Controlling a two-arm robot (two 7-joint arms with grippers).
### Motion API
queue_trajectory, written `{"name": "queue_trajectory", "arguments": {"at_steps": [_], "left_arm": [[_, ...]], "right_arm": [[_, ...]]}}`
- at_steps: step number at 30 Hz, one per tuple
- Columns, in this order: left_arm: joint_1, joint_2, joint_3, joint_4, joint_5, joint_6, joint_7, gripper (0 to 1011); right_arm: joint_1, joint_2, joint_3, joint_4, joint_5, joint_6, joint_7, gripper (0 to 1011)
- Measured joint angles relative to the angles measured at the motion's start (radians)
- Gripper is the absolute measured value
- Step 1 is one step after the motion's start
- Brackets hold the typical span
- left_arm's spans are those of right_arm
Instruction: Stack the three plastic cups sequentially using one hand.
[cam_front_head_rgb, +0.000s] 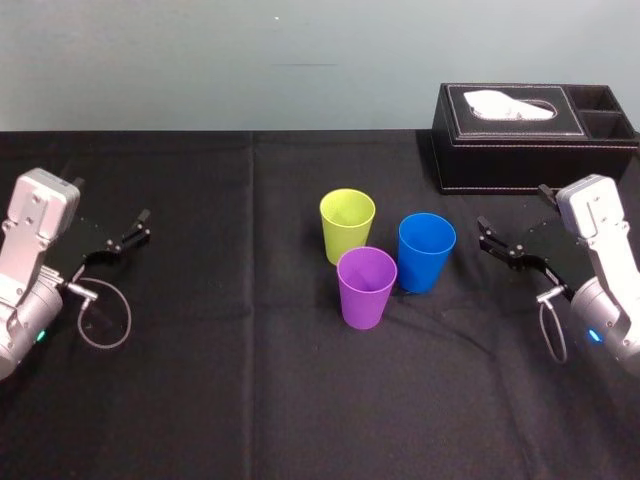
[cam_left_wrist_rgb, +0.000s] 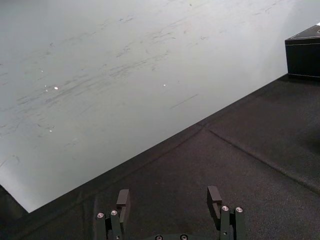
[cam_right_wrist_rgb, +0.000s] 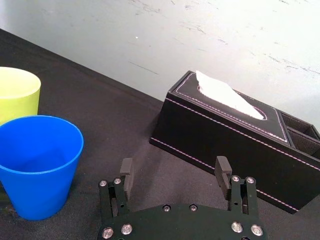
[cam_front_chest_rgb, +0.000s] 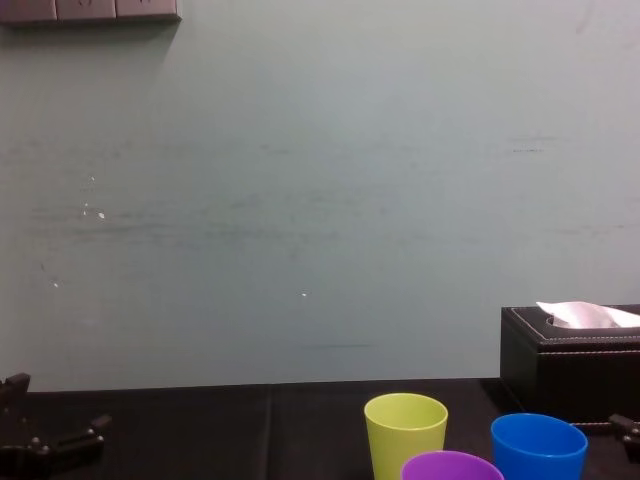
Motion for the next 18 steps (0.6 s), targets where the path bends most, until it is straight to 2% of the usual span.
{"name": "queue_trajectory", "arguments": {"at_steps": [18], "left_arm": [[0.0, 0.0, 0.0, 0.0, 0.0, 0.0, 0.0, 1011]], "right_arm": [[0.0, 0.0, 0.0, 0.0, 0.0, 0.0, 0.0, 1000]]}}
